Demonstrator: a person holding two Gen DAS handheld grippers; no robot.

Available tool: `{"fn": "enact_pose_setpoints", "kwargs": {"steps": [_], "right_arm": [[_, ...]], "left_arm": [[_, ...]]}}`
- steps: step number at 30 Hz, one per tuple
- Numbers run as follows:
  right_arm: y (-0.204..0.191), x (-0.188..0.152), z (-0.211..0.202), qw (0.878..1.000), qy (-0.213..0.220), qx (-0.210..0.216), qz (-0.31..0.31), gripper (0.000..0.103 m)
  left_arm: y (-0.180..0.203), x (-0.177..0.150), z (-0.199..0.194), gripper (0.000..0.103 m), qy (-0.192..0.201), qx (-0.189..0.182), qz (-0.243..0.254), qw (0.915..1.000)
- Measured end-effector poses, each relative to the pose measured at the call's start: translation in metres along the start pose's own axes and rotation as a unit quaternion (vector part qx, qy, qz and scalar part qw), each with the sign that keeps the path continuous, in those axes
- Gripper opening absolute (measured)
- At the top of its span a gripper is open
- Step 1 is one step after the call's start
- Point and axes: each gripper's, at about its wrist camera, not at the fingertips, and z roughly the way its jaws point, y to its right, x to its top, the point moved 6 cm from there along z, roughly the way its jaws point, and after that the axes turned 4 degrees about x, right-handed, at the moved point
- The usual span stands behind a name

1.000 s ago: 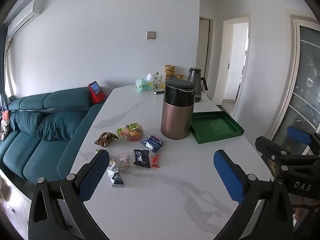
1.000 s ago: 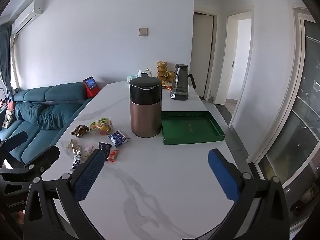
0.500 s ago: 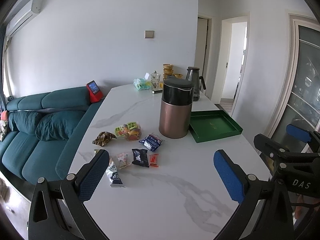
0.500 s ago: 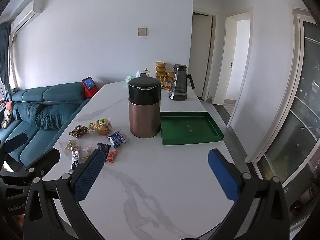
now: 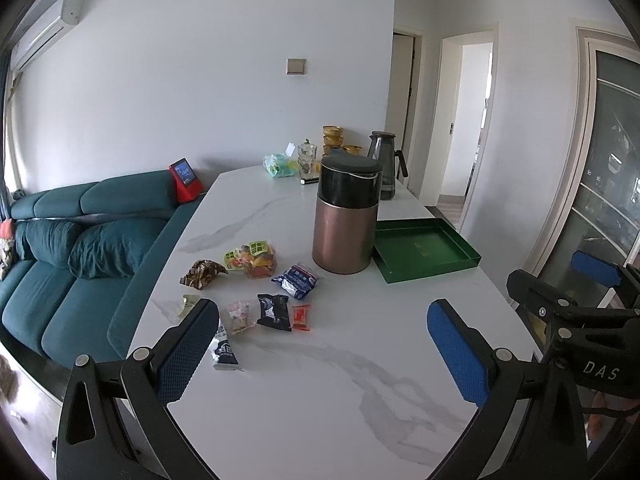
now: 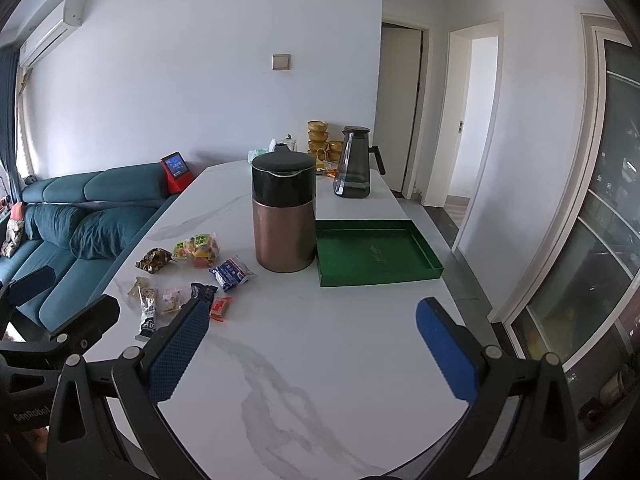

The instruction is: Organize snacks

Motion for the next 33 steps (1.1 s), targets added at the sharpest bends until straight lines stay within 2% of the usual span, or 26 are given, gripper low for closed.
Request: {"fn": "enact_pose_setpoints", "kwargs": {"steps": [33], "right_arm": [[-0.0038,-0.0050,-0.0020,1.000,-0.008,-0.005,-0.002,0.103]], "left_arm": [[-0.0034,-0.0038,0.0004,0.102,-0.006,-0.001,-0.005,1.0000]]}}
